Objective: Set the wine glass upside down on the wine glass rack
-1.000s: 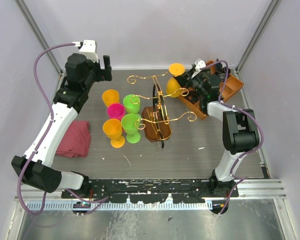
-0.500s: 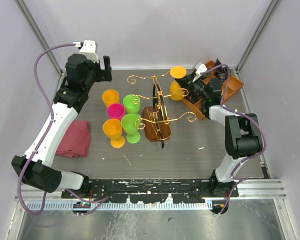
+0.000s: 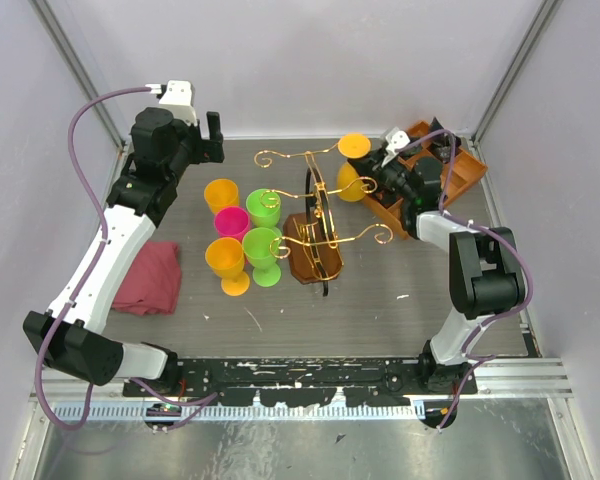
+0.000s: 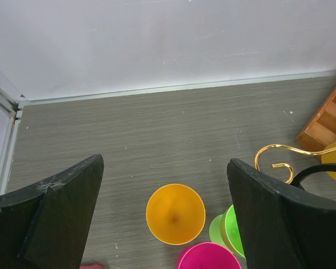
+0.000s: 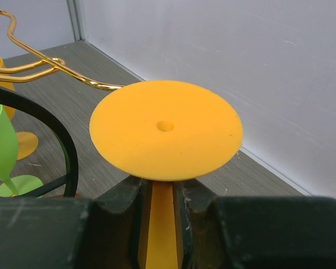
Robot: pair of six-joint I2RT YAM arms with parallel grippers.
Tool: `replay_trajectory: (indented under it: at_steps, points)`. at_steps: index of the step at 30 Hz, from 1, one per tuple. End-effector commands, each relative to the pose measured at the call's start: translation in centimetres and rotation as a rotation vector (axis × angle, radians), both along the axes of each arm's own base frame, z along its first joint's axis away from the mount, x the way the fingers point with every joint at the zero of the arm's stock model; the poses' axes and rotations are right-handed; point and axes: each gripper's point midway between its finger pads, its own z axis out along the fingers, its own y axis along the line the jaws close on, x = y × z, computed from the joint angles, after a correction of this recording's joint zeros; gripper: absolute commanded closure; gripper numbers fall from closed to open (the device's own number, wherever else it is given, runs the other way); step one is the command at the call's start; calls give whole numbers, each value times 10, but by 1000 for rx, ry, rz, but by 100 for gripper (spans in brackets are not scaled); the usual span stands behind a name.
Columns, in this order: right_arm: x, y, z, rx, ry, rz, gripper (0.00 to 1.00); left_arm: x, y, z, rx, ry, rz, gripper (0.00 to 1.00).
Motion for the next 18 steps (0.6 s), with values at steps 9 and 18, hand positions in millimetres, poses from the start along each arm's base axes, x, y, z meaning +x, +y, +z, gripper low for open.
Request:
replay_trajectory:
  at_steps: [9,18]
  points:
    - [-10,-4,17,-39,-58,-13,55,-3,2,2,5,-3,-5,2]
    - [-11,-46,23,23,-35,-88,45,-3,4,-13,25,52,-1,2]
